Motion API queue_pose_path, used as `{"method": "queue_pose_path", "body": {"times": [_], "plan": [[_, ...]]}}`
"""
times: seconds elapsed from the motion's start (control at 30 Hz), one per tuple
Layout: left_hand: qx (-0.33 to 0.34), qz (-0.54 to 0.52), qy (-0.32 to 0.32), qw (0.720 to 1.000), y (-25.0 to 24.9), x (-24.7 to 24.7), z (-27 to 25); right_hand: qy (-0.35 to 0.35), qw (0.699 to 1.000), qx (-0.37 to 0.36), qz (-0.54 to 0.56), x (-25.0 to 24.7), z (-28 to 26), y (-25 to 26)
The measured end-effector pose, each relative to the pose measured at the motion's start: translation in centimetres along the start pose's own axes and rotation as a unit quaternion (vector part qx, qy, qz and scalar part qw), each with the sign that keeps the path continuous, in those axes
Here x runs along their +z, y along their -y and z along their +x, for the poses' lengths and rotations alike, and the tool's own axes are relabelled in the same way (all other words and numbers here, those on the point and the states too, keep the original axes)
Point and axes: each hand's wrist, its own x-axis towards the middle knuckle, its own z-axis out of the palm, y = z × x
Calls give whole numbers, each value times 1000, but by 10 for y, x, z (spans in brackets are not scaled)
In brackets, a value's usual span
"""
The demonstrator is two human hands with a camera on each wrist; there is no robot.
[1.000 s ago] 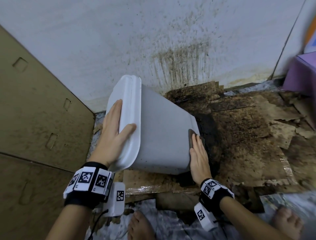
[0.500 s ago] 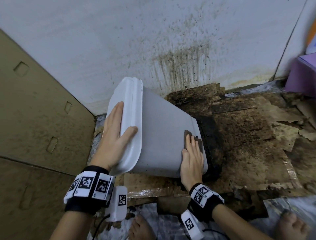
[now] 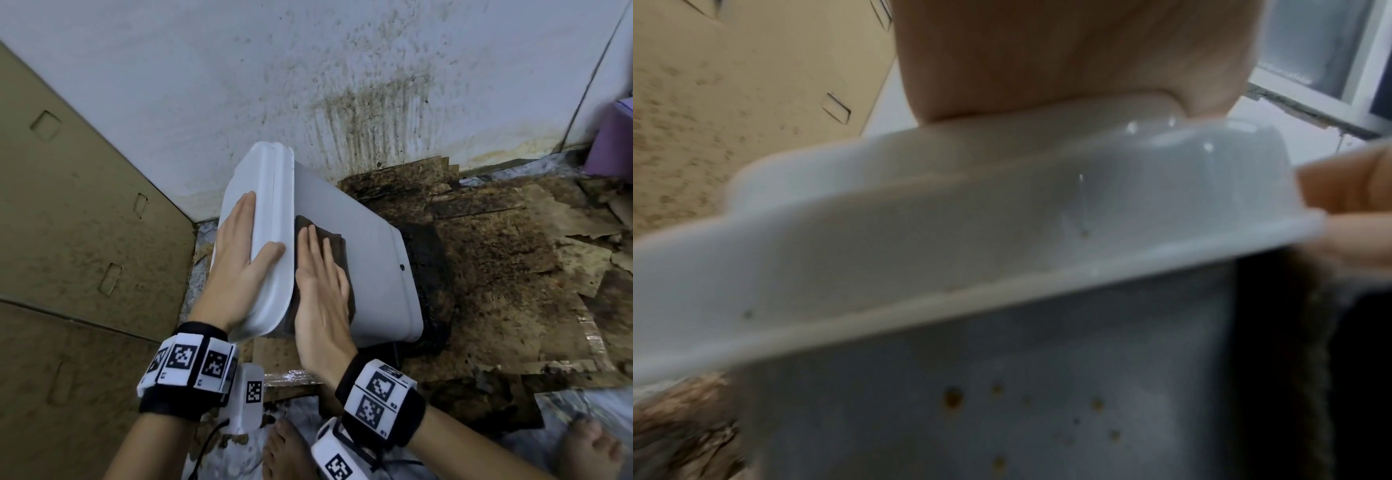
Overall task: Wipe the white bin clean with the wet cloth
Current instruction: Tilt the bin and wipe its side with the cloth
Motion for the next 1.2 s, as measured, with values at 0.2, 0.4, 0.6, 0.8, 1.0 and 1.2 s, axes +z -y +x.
{"method": "queue_pose_path", "body": {"times": [0.2, 0.4, 0.6, 0.8, 1.0, 1.2], "plan": [[-7, -6, -1, 1000, 0, -1, 0, 34, 998, -12, 50, -2, -1, 7], [1, -5, -2, 1000, -3, 1, -1, -72, 995, -74, -16, 2, -9, -12], [5, -13, -5, 1000, 0, -2, -2, -84, 987, -106, -86, -10, -1, -51], [4, -13, -3, 1000, 3, -4, -3, -39, 996, -57, -58, -22, 3, -63], [0, -5, -3, 1000, 7, -6, -3, 21, 999, -28, -14, -34, 7, -51], [10, 10, 0, 1000, 0, -2, -2, -20, 989, -59, -135, -33, 15, -50]]}}
